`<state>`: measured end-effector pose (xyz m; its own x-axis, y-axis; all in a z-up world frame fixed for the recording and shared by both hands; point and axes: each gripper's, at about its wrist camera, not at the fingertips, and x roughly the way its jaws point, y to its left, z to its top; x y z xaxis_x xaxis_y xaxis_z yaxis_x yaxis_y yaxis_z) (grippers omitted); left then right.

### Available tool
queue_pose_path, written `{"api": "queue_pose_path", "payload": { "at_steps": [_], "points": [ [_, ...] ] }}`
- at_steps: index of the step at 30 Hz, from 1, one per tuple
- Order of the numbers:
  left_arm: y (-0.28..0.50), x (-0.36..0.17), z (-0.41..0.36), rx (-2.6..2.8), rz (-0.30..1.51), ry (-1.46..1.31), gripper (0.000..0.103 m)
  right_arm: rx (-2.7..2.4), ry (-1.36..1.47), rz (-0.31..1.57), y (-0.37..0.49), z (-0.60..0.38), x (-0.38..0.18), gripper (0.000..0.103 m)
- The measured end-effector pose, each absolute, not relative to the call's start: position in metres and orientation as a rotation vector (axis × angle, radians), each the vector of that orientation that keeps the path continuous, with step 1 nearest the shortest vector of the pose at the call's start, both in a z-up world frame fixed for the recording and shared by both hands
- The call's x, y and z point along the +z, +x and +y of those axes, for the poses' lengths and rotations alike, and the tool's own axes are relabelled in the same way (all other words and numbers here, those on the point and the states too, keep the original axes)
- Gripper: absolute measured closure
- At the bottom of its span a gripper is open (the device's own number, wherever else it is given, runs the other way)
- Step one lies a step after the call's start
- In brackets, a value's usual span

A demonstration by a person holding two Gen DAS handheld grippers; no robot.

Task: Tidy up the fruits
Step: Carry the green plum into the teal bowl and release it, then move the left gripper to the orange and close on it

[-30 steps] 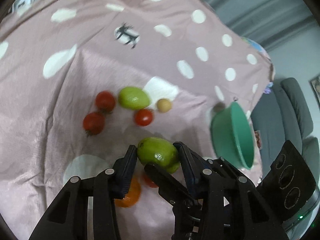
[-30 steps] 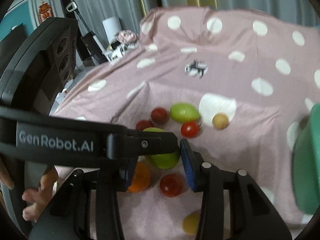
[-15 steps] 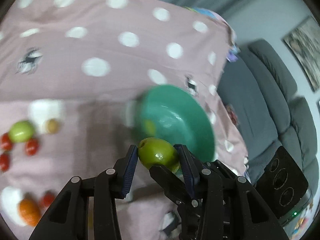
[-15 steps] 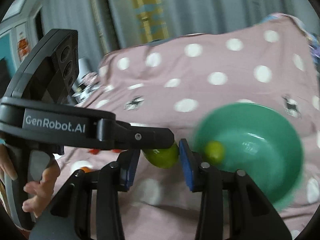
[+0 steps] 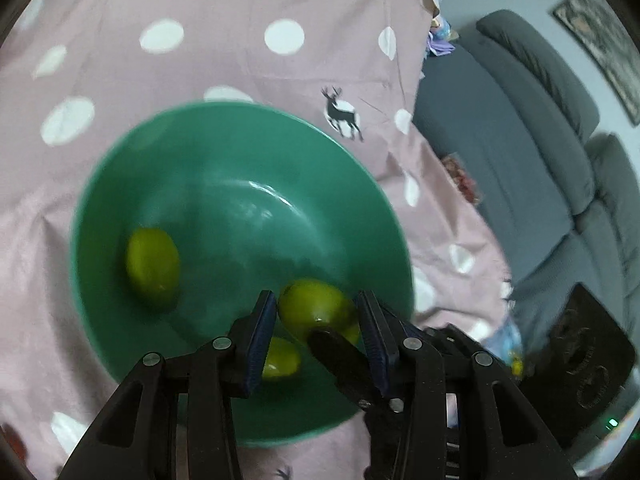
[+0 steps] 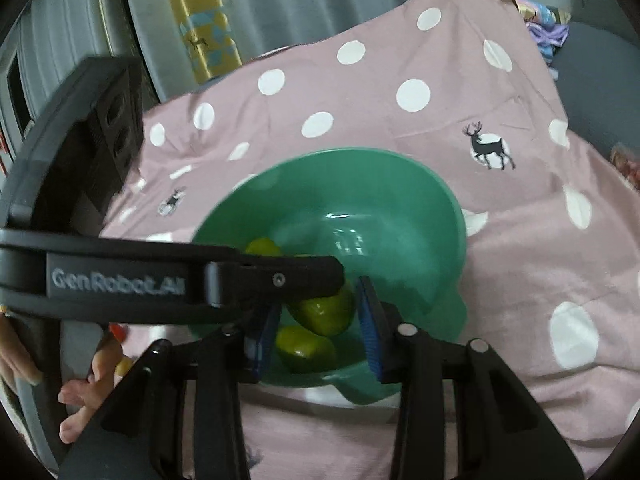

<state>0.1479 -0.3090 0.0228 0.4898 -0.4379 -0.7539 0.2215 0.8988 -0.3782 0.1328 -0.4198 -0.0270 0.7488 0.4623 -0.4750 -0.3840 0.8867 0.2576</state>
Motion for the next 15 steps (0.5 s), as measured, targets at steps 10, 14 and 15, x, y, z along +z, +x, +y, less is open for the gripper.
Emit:
{"api": "queue_pose_path", "payload": {
  "at_steps": [10,14,15],
  "points": [
    [0.117,0.053,-0.265,-0.417,0.887,-0.318,0.001,0.47,0.2,0.428,0.105,-0.433,-0.006,0.0],
    [0.092,0.061,-0.221,-0.419,0.877,-0.361,0.001,0.553,0.178,0.417,0.092,-0.41,0.001,0.0],
    [0.083,0.063,-0.204,-0.393,0.869,-0.363,0.001,0.571,0.161,0.415,0.089,-0.401,0.002,0.0]
  ]
}}
